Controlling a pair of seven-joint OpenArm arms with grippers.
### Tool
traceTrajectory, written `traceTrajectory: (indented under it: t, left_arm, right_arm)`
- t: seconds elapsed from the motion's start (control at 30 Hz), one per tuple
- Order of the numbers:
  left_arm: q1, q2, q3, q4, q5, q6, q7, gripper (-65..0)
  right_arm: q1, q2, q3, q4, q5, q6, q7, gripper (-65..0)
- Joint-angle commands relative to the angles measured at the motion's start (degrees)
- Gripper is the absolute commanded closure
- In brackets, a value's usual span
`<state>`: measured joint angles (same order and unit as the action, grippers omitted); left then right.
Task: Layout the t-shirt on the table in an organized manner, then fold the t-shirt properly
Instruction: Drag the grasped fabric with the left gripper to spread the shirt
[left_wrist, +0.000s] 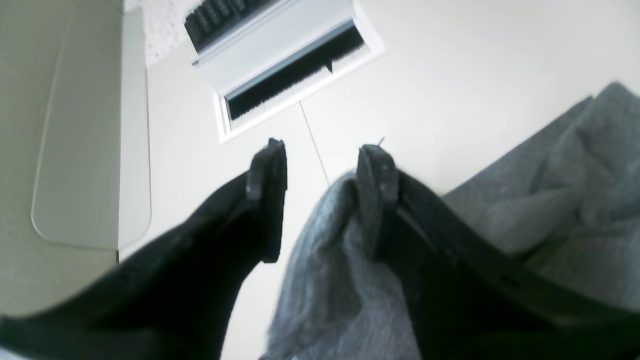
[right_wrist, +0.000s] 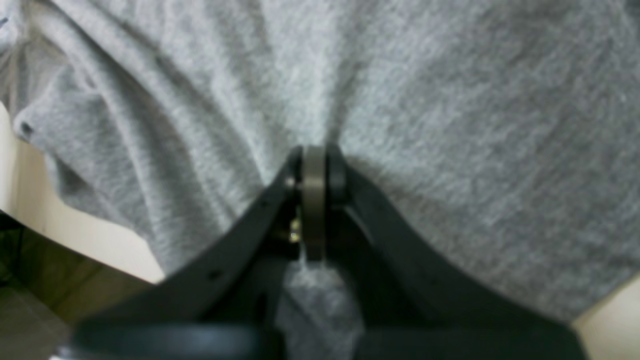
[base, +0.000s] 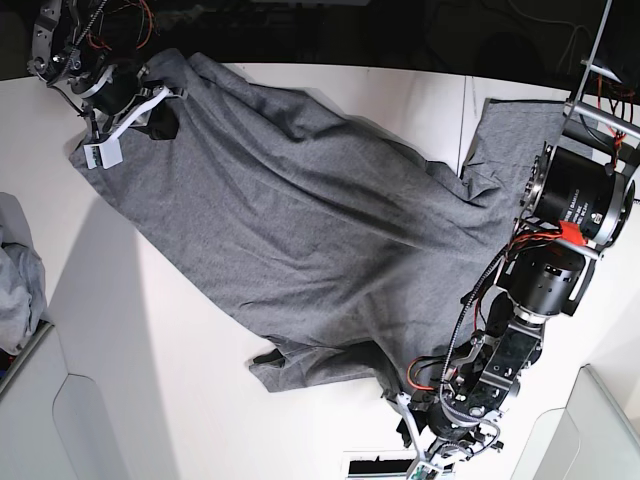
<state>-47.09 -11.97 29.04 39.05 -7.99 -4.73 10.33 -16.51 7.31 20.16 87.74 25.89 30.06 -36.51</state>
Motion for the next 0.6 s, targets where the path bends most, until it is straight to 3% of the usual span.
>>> traceTrajectory:
  t: [0.0, 0.1, 0.17, 0.27, 0.4, 0.57]
  left_arm:
    - [-2.45, 0.28, -0.35, 0.92, 0.09, 2.08, -0.22, -26.1]
    - [-2.62, 0.52, -0.35, 1.22, 0.07, 5.53, 3.5, -26.0]
    - [-2.49, 0.5, -0.35, 1.4, 0.07, 5.01, 7.23, -26.0]
    - [-1.9, -0.87, -0.35, 1.46, -2.64, 0.92, 10.25, -26.0]
    - [0.85, -6.01, -0.35, 4.63, -8.39, -3.74, 11.19, -26.0]
    - [8.02, -14.95, -1.11, 13.79, -11.37, -3.91, 12.5, -26.0]
  right_arm:
    - [0.15, 0.44, 0.13, 1.03, 0.98, 0.0, 0.63, 0.0]
    - [0.15, 0.44, 0.13, 1.03, 1.6, 0.0, 0.7, 0.0]
    - [0.46, 0.44, 0.13, 1.03, 1.55, 0.0, 0.7, 0.0]
    - [1.38, 0.44, 0.13, 1.05, 1.99, 0.02, 0.79, 0.0]
    - [2.16, 0.42, 0.13, 1.92, 5.46, 0.33, 0.44, -4.4]
    - [2.19, 0.42, 0.11, 5.35, 8.07, 1.33, -1.29, -13.3]
